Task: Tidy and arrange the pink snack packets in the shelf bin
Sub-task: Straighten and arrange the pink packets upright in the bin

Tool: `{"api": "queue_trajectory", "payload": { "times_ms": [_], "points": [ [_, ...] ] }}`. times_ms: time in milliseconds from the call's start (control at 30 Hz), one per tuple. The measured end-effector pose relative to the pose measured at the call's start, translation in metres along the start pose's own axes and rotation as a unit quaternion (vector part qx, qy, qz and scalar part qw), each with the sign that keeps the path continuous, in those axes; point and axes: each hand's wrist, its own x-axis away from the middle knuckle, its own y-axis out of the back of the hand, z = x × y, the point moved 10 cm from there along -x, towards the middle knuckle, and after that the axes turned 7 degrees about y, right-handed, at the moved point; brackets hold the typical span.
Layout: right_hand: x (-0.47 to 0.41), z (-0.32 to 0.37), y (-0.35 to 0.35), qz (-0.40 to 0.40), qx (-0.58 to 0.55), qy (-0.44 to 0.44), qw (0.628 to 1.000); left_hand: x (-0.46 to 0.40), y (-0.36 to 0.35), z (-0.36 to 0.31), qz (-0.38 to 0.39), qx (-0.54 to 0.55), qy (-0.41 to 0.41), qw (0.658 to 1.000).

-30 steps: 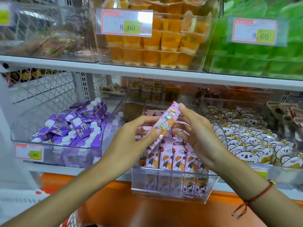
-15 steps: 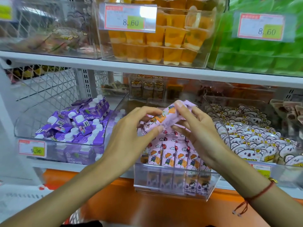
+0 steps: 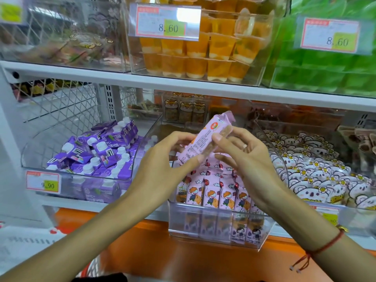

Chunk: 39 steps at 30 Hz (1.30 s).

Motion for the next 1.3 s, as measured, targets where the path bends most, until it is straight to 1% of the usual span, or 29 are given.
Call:
{"api": "queue_trajectory", "payload": {
  "times_ms": [67, 133, 233, 333, 400, 500, 567, 600, 700, 833, 900, 967, 1033, 1067, 1167, 1233, 1300],
  "points": [
    [-0.002, 0.001, -0.001, 0.011, -0.022, -0.003, 1.0, -0.002, -0.002, 0.002, 0.014, 0.04, 0.014, 0.999],
    [-0.003, 0.002, -0.006, 0.045, -0.043, -0.011, 0.998, -0.003, -0.007, 0.001, 0.036, 0.095, 0.03, 0.994],
    [-0.002, 0.005, -0.013, 0.094, -0.01, 0.0, 0.996, -0.002, -0.01, -0.003, 0.051, 0.103, 0.025, 0.993],
    [0.0, 0.009, -0.012, 0.079, 0.047, 0.037, 0.995, -0.001, -0.015, 0.0, 0.074, 0.114, 0.03, 0.99],
    [0.002, 0.019, -0.009, 0.05, 0.084, 0.088, 0.991, 0.0, -0.016, -0.003, 0.08, 0.115, 0.021, 0.99],
    [0.009, 0.033, -0.015, 0.053, 0.14, 0.167, 0.975, 0.002, -0.011, -0.011, 0.06, 0.065, -0.028, 0.996],
    [0.013, 0.04, -0.02, 0.065, 0.18, 0.205, 0.96, 0.002, -0.005, -0.018, 0.038, 0.034, -0.063, 0.997],
    [0.015, 0.042, -0.023, 0.072, 0.193, 0.219, 0.954, 0.001, -0.001, -0.018, 0.029, 0.031, -0.068, 0.997],
    [0.018, 0.045, -0.027, 0.09, 0.201, 0.233, 0.947, -0.001, 0.007, -0.018, 0.006, 0.024, -0.071, 0.997],
    [0.019, 0.047, -0.026, 0.092, 0.187, 0.231, 0.95, 0.0, 0.008, -0.018, -0.001, 0.042, -0.07, 0.997],
    [0.017, 0.046, -0.025, 0.096, 0.174, 0.217, 0.956, -0.002, 0.008, -0.016, -0.003, 0.061, -0.049, 0.997],
    [0.014, 0.041, -0.025, 0.098, 0.172, 0.186, 0.962, -0.005, 0.008, -0.006, 0.0, 0.116, 0.006, 0.993],
    [0.01, 0.03, -0.024, 0.091, 0.175, 0.127, 0.972, -0.005, 0.003, 0.008, 0.011, 0.192, 0.093, 0.977],
    [0.009, 0.022, -0.023, 0.091, 0.167, 0.088, 0.978, -0.004, 0.001, 0.014, 0.014, 0.211, 0.132, 0.968],
    [0.012, -0.002, -0.024, 0.094, 0.091, -0.048, 0.99, 0.001, -0.005, 0.028, 0.024, 0.233, 0.227, 0.945],
    [0.014, -0.01, -0.023, 0.096, 0.068, -0.103, 0.988, 0.004, -0.007, 0.032, 0.025, 0.246, 0.263, 0.932],
    [0.014, -0.014, -0.023, 0.092, 0.051, -0.124, 0.987, 0.003, -0.007, 0.034, 0.02, 0.248, 0.273, 0.929]
  ]
}}
